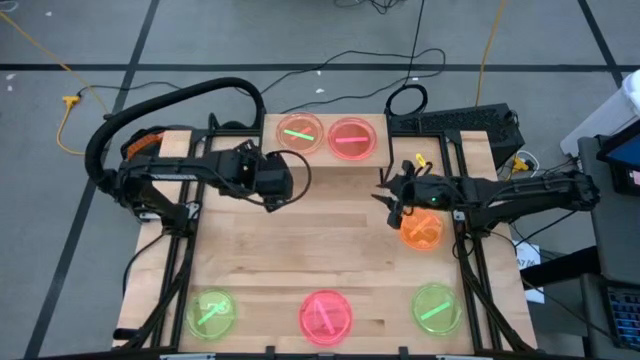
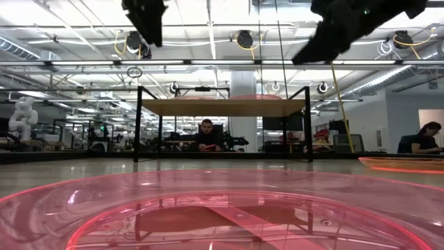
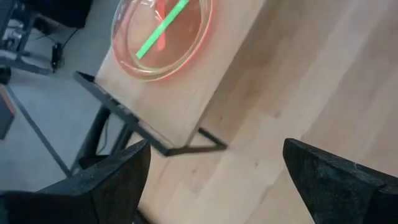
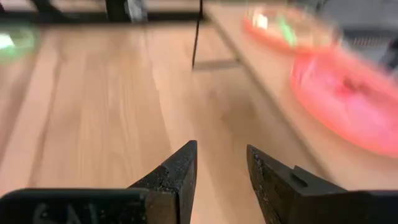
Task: Place and stack plates onto a shelf
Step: Stack the orange plate on top of the pink plate on the shelf
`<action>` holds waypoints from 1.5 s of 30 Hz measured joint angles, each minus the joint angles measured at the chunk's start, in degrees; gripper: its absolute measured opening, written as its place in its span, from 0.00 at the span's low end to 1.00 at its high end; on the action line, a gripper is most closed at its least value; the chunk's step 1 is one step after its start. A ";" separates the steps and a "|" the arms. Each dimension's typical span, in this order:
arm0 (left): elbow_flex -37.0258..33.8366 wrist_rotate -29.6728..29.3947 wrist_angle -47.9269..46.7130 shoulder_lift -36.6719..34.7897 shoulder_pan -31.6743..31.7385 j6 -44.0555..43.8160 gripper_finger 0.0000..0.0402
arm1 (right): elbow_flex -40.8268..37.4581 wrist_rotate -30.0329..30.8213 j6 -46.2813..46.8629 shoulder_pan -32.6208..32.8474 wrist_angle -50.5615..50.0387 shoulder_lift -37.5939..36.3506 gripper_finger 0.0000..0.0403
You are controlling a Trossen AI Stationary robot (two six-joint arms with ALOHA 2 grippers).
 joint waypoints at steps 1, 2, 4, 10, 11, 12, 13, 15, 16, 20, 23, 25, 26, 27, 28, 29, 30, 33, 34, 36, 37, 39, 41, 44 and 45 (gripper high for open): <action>-1.58 -0.16 1.88 0.00 -0.22 -0.55 0.93 | 0.00 -0.03 0.66 0.03 -1.58 0.42 0.31; -3.16 0.23 3.03 0.01 -0.65 -0.03 0.93 | 0.00 -0.04 1.10 0.04 -2.62 0.86 0.31; -6.34 0.68 3.42 0.07 -1.79 1.81 0.93 | 0.00 -0.08 1.76 0.06 -3.55 1.80 0.31; -15.77 -11.96 1.01 -7.23 -5.15 -10.43 0.93 | 2.73 -0.11 6.63 2.13 -13.59 3.81 0.31; -17.42 -13.50 1.28 -10.13 -5.95 -12.82 0.93 | 3.56 -0.10 7.86 2.66 -16.21 4.18 0.31; -19.54 -14.35 1.70 -13.34 -6.90 -14.89 0.93 | 4.42 -0.10 9.19 3.35 -18.50 4.64 0.31; -21.49 -14.88 2.69 -16.26 -7.71 -16.33 0.93 | 5.26 -0.08 10.64 4.06 -20.66 5.14 0.31; -25.14 -15.33 8.05 -22.63 -9.04 -16.82 0.93 | 6.31 -0.23 13.67 5.42 -25.18 6.07 0.31; -27.16 -14.69 10.86 -25.67 -9.74 -15.96 0.93 | 6.49 -0.57 15.32 6.14 -27.66 6.68 0.31; -34.85 -6.38 25.94 -34.93 -11.74 -8.28 0.93 | 6.49 -3.30 22.17 8.08 -36.47 9.83 0.31; -39.40 -2.11 34.96 -39.50 -12.40 -3.03 0.93 | 6.49 -5.46 24.80 10.30 -39.86 13.10 0.31; -41.32 -1.33 38.52 -41.34 -12.81 -0.55 0.93 | 6.47 -7.91 25.66 11.95 -39.94 15.48 0.31; -41.96 -1.31 39.17 -41.77 -12.94 0.52 0.93 | 6.47 -9.12 26.08 12.67 -39.76 16.72 0.32; -42.28 -1.26 39.62 -42.02 -13.03 1.35 0.93 | 6.47 -10.26 26.80 13.43 -39.64 17.86 0.34; -42.37 -1.23 39.97 -42.19 -13.02 2.03 0.93 | 6.47 -10.75 27.52 14.08 -39.72 18.99 0.36; -42.37 -1.23 39.96 -42.32 -12.99 2.47 0.93 | 6.47 -10.90 28.18 14.79 -39.75 20.07 0.39; -42.36 -1.26 40.07 -42.41 -12.99 2.51 0.93 | 6.47 -10.95 28.84 15.47 -39.88 20.92 0.41; -42.35 -1.24 41.21 -42.32 -12.99 2.40 0.93 | 6.43 -10.81 31.29 17.22 -39.82 22.61 0.50; -42.35 -1.24 41.49 -42.32 -12.99 2.42 0.93 | 6.43 -10.35 32.32 17.67 -39.68 23.10 0.52; -42.35 -1.26 42.15 -42.38 -12.99 2.40 0.93 | 6.43 -9.15 34.02 18.60 -40.00 23.98 0.57; -42.35 -1.26 42.16 -42.38 -12.99 2.40 0.93 | 6.43 -8.65 34.63 19.00 -39.96 24.36 0.59; -42.35 -1.25 42.13 -42.32 -12.99 2.40 0.93 | 6.43 -7.30 35.56 19.87 -40.13 25.28 0.61; -42.35 -1.26 42.13 -42.34 -12.99 2.38 0.93 | 6.43 -6.34 36.53 20.62 -40.80 26.43 0.62; -42.35 -1.26 42.12 -42.34 -12.99 2.33 0.93 | 6.43 -5.98 37.32 21.58 -41.52 28.38 0.61; -42.35 -1.26 42.09 -42.34 -12.99 2.33 0.93 | 6.43 -5.87 37.76 21.86 -41.92 29.09 0.61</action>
